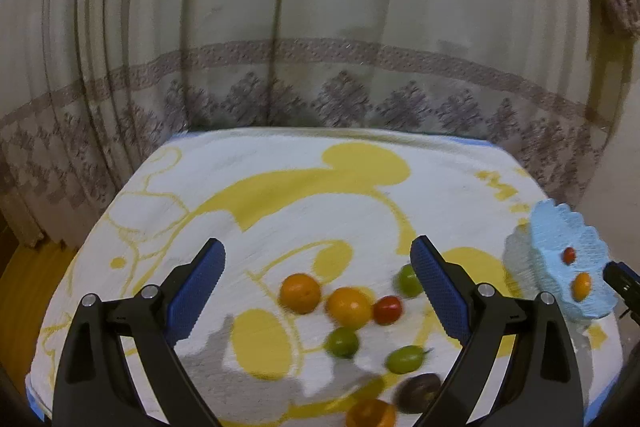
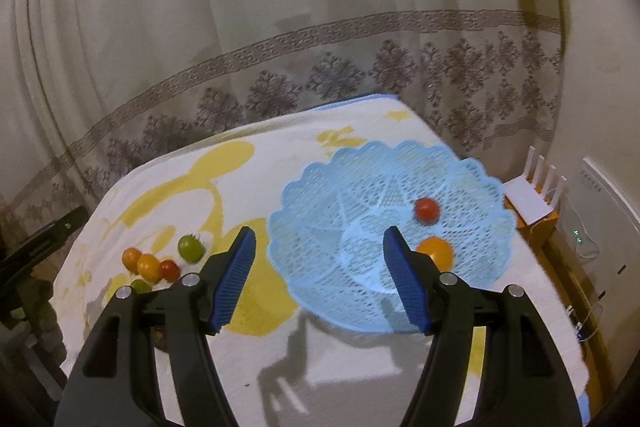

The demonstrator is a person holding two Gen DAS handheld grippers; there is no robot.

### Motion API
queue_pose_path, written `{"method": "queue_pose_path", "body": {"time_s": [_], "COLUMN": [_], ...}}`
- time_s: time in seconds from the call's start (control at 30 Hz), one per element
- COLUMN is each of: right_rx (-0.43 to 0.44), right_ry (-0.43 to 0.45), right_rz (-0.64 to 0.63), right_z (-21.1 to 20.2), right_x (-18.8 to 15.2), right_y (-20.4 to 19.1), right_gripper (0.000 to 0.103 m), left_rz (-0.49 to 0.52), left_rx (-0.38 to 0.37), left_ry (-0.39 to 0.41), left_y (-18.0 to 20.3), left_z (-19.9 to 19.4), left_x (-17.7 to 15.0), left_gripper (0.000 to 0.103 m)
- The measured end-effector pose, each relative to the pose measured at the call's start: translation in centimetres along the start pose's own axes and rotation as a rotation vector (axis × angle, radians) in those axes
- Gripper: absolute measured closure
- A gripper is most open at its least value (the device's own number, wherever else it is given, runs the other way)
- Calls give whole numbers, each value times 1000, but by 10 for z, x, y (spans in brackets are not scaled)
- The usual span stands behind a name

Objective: Organize fruits
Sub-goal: 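Return to the fruits and grasp a large orange with the left tool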

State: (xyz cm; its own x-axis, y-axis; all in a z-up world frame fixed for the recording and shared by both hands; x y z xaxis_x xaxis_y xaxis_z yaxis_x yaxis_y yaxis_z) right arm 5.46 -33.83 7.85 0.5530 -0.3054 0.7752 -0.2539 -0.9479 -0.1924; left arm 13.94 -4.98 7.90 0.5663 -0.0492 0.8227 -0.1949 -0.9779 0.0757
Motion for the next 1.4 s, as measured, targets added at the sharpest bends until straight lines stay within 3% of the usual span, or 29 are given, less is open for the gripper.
{"method": "queue_pose_path", "body": {"time_s": [0.5, 0.9, 1.1, 1.4], "right_rx": [129, 191, 226, 281], "right_ry": [-115, -184, -208, -256], "right_rz": [-117, -155, -171, -179], "right_z": [18, 29, 29, 35], "right_x": [-45, -68, -78, -93], "right_y": [-71, -102, -113, -130], "right_gripper": [35, 35, 35, 35], "left_rz": [-23, -20, -55, -81], "left_rx": [53, 8, -85, -106], "left_ry": [-161, -232, -236, -218], "left_y": [-32, -31, -27, -28], "left_z": [69, 98, 99, 88], "left_x": [-40, -64, -64, -61], "left_gripper": [11, 40, 63, 64]}}
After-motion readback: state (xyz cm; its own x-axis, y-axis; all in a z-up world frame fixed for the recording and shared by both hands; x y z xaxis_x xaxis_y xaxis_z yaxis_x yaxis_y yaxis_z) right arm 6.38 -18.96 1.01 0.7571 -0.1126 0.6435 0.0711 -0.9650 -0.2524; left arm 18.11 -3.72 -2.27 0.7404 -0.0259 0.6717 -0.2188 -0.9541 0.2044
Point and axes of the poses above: each gripper's, at about its wrist camera, not at the fingertips, and z roughly the way its jaws point, y to its right, x to its top, the point moved 7 cm from there along z, roughly the way its jaws point, and after that the axes turned 5 degrees about -x, right-handed, at the moved point
